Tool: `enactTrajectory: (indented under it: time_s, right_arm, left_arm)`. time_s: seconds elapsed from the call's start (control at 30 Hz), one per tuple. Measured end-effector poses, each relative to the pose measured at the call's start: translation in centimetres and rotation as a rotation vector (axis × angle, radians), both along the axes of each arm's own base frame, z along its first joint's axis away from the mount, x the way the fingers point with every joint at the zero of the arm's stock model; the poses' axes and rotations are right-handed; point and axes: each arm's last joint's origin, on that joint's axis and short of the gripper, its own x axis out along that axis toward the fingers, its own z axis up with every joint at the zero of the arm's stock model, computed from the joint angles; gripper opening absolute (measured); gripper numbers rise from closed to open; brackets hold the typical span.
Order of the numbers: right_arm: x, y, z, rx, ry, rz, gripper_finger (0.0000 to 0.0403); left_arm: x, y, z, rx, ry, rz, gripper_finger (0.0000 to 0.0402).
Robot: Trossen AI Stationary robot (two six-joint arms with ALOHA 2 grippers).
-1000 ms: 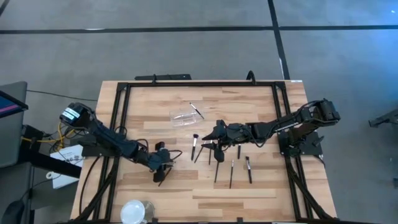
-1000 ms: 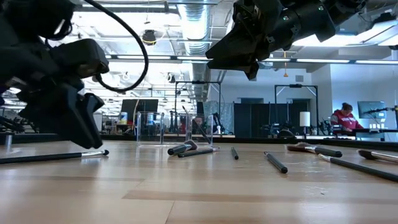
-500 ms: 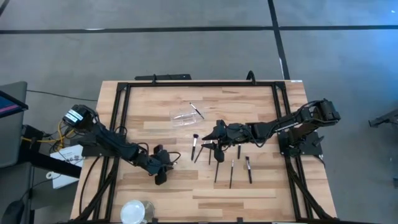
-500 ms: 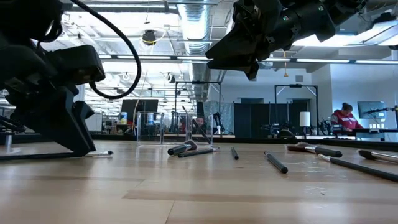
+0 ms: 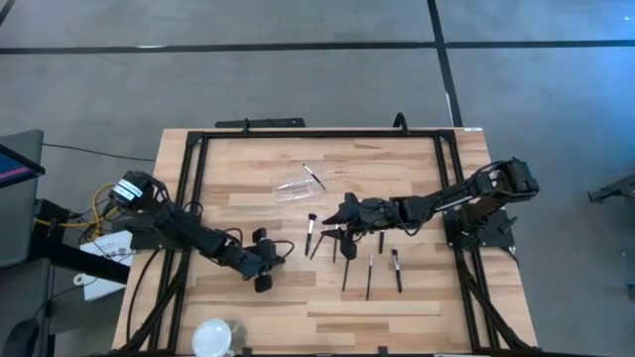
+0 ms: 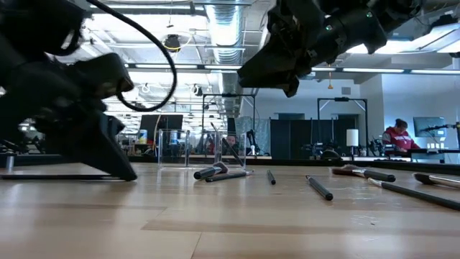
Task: Put items in baskets/containers
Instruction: Put the black eyeshadow brush into the transparent organizer
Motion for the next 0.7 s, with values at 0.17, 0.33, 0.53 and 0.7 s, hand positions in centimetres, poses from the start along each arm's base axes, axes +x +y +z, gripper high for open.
enactTrajectory:
  time_s: [0.17,0.33,0.53,0.7]
  right_arm:
    - [0.2,0.0,-0.3,0.000,-0.001,0.000,0.0134]
    - [0.5,0.2,-0.6,0.003,-0.019,0.005,0.0134]
    - [2.8,0.7,-4.5,0.035,-0.033,0.076,0.0135]
    - [6.2,1.3,-7.0,0.003,-0.034,0.131,0.0139]
  left_arm:
    - [0.6,0.6,0.5,0.027,-0.050,-0.016,0.0009]
    - [0.9,0.8,2.5,0.007,-0.153,-0.035,0.0010]
    - [0.5,1.7,4.7,-0.011,-0.241,-0.023,0.0009]
    - [0.2,2.2,6.3,0.002,-0.314,-0.033,0.0008]
